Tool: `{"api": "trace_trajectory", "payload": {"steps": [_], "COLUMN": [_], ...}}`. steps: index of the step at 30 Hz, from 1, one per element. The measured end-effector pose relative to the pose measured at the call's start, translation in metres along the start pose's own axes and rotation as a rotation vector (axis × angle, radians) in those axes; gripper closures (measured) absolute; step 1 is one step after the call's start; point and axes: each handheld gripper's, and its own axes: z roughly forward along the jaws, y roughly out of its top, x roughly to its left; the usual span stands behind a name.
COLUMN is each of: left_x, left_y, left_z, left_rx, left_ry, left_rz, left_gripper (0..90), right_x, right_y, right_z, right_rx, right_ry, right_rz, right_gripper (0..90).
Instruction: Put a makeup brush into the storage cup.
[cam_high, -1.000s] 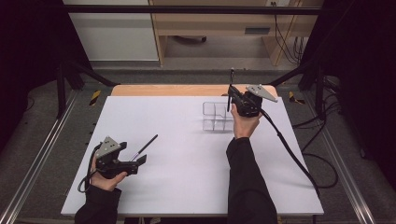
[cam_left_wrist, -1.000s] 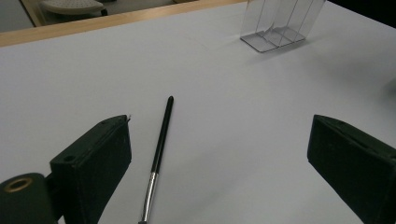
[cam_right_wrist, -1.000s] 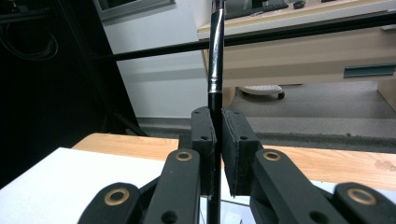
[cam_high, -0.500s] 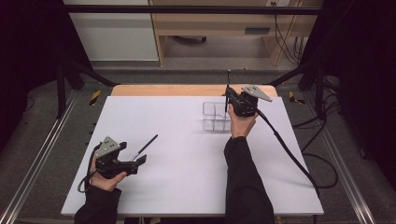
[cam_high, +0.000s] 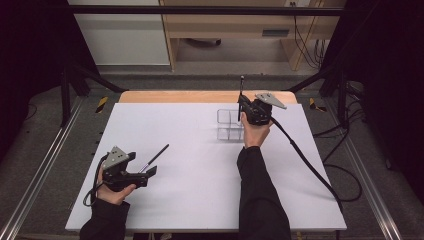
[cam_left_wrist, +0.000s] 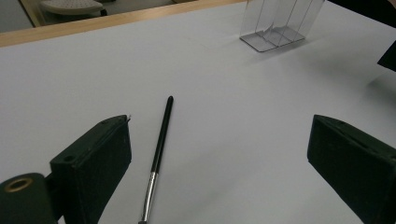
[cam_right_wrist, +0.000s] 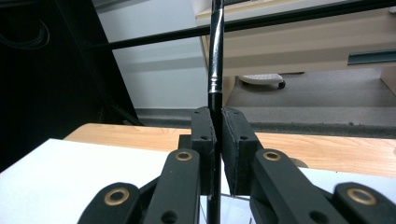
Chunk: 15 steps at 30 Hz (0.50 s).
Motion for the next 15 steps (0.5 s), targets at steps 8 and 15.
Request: {"api": "trace_trajectory", "payload": {"steps": [8,15], "left_x": [0.000,0.000], "left_y": [0.000,0.000], "left_z": [0.000,0.000], "left_rx": [0.000,-0.002], "left_ry": [0.001,0.002], "left_rz": [0.000,-0.001], "left_gripper": [5.5,5.5], "right_x": [0.001,0.004], "right_y": [-0.005,-0.013], "right_z": [0.004,0.007], "right_rx": [0.018,0.047], "right_ry": [-0.001,-0.002], "right_rz": [-0.006,-0.023], "right_gripper": [84.4,84.4]}}
